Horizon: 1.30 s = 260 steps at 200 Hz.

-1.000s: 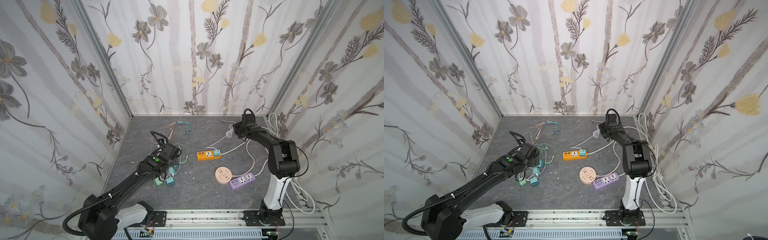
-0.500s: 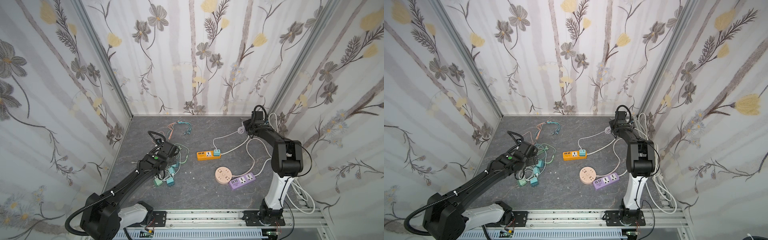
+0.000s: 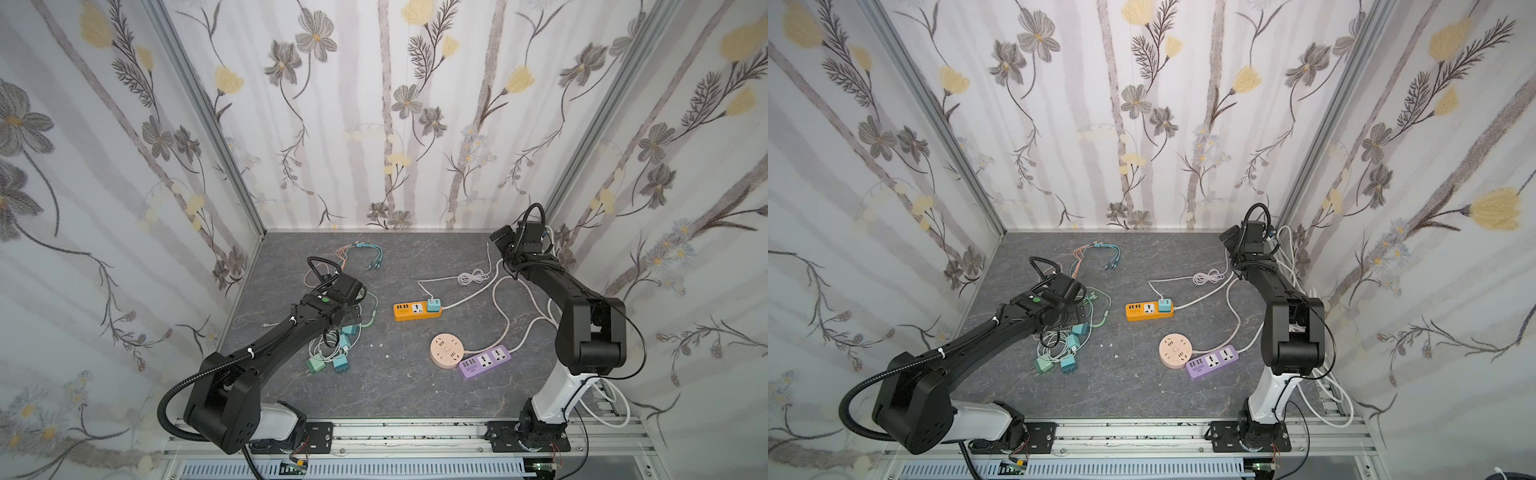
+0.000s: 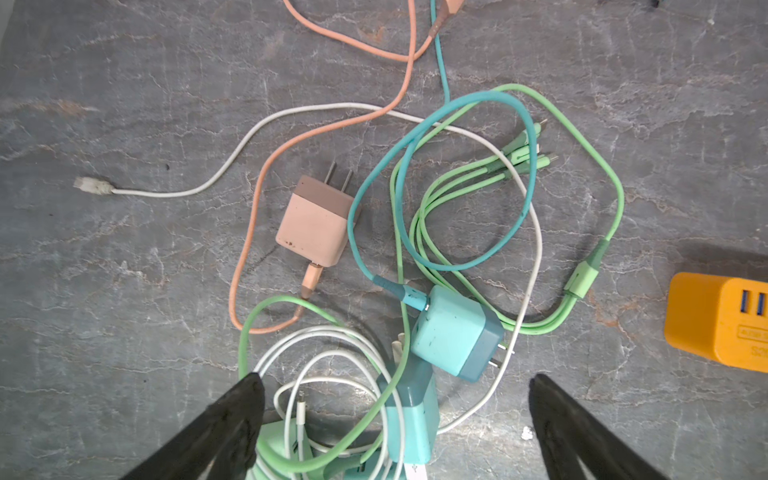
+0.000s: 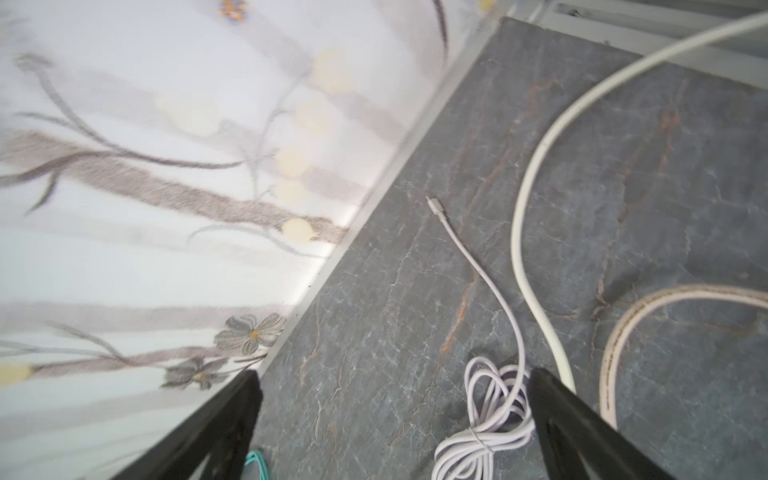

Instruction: Insert the plug

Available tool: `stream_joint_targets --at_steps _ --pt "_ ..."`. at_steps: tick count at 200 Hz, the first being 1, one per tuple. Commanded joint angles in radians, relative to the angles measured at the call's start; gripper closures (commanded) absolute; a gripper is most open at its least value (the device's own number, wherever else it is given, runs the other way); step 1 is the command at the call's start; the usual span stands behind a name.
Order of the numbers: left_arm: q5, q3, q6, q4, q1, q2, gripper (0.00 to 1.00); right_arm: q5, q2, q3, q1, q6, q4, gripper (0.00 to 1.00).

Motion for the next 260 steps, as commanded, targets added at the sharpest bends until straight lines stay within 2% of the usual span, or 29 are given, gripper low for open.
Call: stream_joint_targets --at_steps 1,23,38,74,91,108,143,194,229,260 --pt "0.014 0.002 -0.123 0.052 0.002 0.01 0.03 -0.146 -0.049 -0.033 0.008 -0.156 0.138 0.01" --pt "-0.045 0.007 -0.15 0.046 0.009 0.006 0.0 -0.213 -0.094 -0.041 0.063 -0.3 0.123 0.01" --pt "-0.042 0.013 -0.113 0.045 0.036 0.003 0.0 -0.244 -0.118 -0.066 0.111 -0.371 0.141 0.01" --pt "-0.014 0.006 -0.031 0.042 0.107 -0.039 0.0 -0.423 -0.153 -0.163 0.234 -0.463 0.344 0.06" --pt "-0.029 -0.019 -0.041 0.038 0.142 -0.081 0.0 -0.446 -0.158 -0.163 0.327 -0.62 0.326 0.09" --pt "-0.022 -0.053 -0.046 0.045 0.18 -0.124 0.0 -0.45 -0.15 -0.144 0.439 -0.833 0.25 0.07" --pt "-0.005 -0.118 -0.031 0.047 0.25 -0.23 0.0 -0.368 -0.046 0.025 0.65 -1.14 -0.09 0.07" --pt "0.012 -0.163 -0.016 0.019 0.349 -0.312 0.0 -0.201 0.149 0.212 0.857 -1.436 -0.333 0.08" --pt "0.063 -0.2 -0.015 0.019 0.442 -0.37 0.0 -0.064 0.32 0.394 0.946 -1.558 -0.517 0.1" --pt "0.115 -0.246 -0.013 0.033 0.514 -0.431 0.0 -0.028 0.423 0.511 0.98 -1.551 -0.588 0.12"
